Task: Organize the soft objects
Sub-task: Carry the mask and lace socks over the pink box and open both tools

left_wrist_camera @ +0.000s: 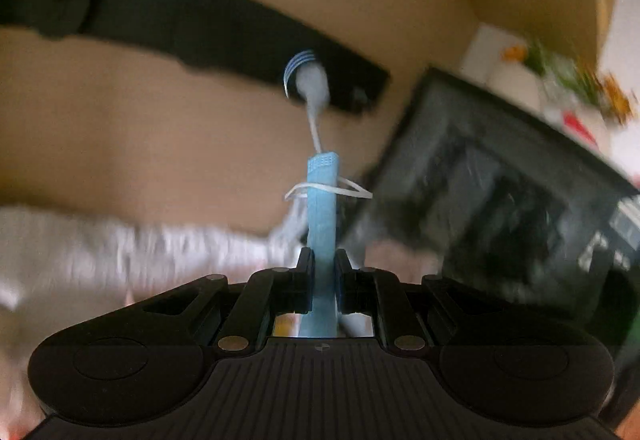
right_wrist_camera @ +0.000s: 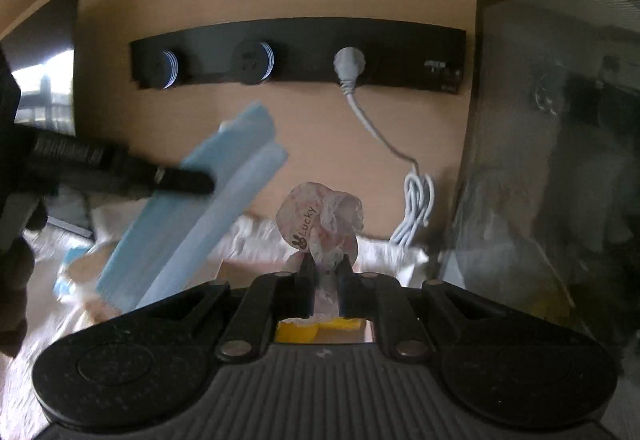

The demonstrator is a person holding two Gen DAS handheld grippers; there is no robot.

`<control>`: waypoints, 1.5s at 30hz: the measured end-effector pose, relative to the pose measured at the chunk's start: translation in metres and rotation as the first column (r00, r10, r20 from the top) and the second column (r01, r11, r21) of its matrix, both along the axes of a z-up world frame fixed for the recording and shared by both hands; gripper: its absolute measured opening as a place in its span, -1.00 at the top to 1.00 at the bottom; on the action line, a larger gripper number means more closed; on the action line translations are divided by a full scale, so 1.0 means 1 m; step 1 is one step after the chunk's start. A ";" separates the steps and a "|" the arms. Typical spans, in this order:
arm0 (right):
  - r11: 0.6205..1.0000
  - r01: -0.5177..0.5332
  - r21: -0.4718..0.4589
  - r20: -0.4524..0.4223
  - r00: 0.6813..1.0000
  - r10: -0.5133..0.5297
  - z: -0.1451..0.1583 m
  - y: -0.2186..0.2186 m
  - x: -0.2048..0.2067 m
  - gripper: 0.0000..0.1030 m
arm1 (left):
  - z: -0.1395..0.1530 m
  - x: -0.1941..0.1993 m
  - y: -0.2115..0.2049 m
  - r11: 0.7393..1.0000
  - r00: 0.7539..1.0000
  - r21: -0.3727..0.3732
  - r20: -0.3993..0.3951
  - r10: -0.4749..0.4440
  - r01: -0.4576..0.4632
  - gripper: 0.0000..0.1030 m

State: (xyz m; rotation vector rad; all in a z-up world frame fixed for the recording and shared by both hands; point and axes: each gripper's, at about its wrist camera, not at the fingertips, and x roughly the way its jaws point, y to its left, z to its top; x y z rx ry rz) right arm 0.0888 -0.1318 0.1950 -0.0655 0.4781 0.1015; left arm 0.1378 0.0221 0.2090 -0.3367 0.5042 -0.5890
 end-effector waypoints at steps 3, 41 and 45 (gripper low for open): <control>0.999 0.040 0.004 -0.034 0.999 -0.039 -0.023 0.001 0.027 0.80 | -0.025 0.036 0.001 0.995 0.999 -0.096 -0.036 0.009 -0.012 0.74; 0.999 0.036 -0.028 -0.182 0.983 -0.041 -0.129 -0.005 -0.016 -0.35 | -0.117 0.073 0.007 0.998 0.963 0.004 -0.261 0.068 -0.070 0.60; 0.998 0.052 -0.021 -0.187 0.981 -0.055 -0.130 -0.007 -0.036 -0.35 | -0.090 0.044 0.014 0.991 0.981 0.058 -0.152 0.124 -0.117 0.60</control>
